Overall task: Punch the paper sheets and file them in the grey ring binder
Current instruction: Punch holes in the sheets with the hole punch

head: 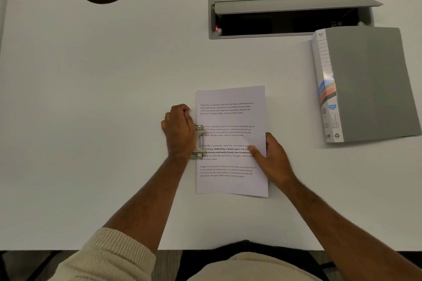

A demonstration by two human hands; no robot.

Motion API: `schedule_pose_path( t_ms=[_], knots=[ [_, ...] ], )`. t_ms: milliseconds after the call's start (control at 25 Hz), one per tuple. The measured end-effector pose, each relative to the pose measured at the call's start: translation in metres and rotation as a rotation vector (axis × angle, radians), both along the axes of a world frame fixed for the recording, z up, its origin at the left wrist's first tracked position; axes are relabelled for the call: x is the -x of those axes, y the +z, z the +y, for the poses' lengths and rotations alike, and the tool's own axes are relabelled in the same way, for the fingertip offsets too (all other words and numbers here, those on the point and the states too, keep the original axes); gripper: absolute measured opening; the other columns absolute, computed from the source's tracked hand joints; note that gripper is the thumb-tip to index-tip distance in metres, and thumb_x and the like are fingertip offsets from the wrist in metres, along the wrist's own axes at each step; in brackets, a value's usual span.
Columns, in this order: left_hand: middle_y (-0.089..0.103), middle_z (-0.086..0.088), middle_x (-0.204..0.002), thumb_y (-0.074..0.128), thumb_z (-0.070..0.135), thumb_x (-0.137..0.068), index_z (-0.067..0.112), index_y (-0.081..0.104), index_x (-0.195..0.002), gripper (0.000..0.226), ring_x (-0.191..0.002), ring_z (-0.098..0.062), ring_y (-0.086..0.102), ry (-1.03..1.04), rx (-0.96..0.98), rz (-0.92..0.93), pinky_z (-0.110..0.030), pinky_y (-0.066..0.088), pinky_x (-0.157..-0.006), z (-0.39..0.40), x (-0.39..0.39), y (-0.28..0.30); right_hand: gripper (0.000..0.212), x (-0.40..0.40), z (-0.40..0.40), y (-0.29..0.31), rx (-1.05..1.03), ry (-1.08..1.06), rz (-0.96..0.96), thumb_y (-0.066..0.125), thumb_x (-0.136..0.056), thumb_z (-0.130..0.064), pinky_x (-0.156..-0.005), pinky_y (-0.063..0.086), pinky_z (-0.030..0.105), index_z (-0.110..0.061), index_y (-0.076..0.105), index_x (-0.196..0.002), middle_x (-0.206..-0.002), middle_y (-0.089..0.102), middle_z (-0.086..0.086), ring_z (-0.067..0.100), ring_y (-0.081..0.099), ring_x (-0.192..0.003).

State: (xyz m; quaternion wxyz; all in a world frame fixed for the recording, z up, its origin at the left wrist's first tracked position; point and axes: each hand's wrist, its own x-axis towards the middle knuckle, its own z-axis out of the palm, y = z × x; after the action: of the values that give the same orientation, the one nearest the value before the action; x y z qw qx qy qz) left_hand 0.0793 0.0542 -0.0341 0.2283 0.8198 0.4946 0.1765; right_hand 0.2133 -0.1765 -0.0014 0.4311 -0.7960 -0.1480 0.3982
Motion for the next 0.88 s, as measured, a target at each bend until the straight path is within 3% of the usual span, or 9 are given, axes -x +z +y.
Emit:
schedule_pose_path(
  t_ms=[280,400,560,880],
  knots=[
    [0.063,0.000,-0.101,0.045,0.009,-0.097,0.014,0.059,-0.107,0.018,-0.088,-0.021,0.053,-0.026,-0.045,0.012,-0.031,0.030,-0.082,0.000,0.001,-0.001,0.024,-0.001,-0.001,-0.007,-0.001,0.001,-0.001,0.068,-0.095,-0.028,-0.081,0.056,0.019,-0.020,0.056,-0.114,-0.114,0.070,-0.011,0.002,0.069,-0.100],
    [0.063,0.000,-0.100,0.045,0.009,-0.098,0.014,0.059,-0.106,0.017,-0.088,-0.021,0.053,-0.026,-0.045,0.006,-0.030,0.030,-0.082,0.000,0.001,-0.001,0.023,-0.001,-0.002,-0.007,0.003,0.008,-0.005,0.068,-0.095,-0.028,-0.079,0.055,0.016,-0.022,0.056,-0.114,-0.114,0.070,-0.011,0.000,0.069,-0.098],
    [0.063,-0.001,-0.099,0.044,0.009,-0.098,0.014,0.058,-0.105,0.016,-0.087,-0.021,0.053,-0.025,-0.046,0.013,-0.031,0.031,-0.081,-0.001,-0.001,0.003,0.027,-0.002,-0.002,-0.006,-0.012,0.015,0.019,0.068,-0.095,-0.030,-0.084,0.059,0.027,-0.024,0.056,-0.118,-0.117,0.070,-0.011,0.004,0.069,-0.101],
    [0.064,0.000,-0.097,0.041,0.010,-0.092,0.015,0.058,-0.101,0.019,-0.087,-0.024,0.055,-0.018,0.017,0.005,-0.036,0.034,-0.081,-0.003,-0.003,0.015,0.034,-0.008,-0.002,0.001,-0.056,0.022,0.093,0.069,-0.094,-0.024,-0.086,0.059,0.028,-0.020,0.057,-0.126,-0.121,0.070,-0.009,0.004,0.070,-0.103]
  ],
)
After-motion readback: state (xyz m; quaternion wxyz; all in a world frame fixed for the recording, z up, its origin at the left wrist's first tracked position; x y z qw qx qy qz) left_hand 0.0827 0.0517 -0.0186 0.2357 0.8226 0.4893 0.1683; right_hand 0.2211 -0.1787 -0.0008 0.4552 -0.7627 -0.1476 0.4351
